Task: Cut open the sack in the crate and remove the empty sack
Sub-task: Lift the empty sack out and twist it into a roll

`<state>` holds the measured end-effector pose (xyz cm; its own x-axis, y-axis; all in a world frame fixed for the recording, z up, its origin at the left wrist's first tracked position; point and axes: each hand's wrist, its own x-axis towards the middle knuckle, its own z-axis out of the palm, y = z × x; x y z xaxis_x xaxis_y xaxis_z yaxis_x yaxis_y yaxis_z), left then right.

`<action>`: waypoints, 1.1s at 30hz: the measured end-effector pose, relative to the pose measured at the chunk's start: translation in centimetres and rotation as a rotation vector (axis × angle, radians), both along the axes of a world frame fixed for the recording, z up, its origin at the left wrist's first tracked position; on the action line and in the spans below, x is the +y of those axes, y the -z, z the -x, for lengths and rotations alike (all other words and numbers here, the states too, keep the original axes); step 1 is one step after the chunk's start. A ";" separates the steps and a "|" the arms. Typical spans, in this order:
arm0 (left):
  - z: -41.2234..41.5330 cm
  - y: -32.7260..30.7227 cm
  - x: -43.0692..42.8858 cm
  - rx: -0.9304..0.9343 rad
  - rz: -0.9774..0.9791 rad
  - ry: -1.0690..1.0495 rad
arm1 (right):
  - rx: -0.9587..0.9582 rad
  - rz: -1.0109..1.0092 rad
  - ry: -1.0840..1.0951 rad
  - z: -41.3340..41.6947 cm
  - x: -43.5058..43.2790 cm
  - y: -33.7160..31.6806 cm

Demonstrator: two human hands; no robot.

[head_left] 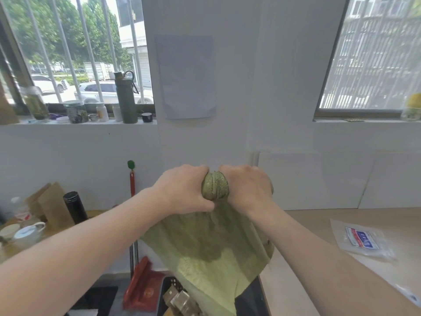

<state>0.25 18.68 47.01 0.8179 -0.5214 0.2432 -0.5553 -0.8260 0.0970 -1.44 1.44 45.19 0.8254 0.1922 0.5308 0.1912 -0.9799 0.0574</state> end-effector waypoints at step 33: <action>-0.4 -2.0 0.4 0.502 0.300 0.093 | -0.323 -0.031 -0.037 -0.3 -0.5 1.2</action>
<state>0.64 19.12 48.99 0.8253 -0.5646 -0.0145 -0.4495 -0.6722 0.5883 -1.14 0.98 43.95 0.6065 0.1983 0.7700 0.2031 -0.9749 0.0911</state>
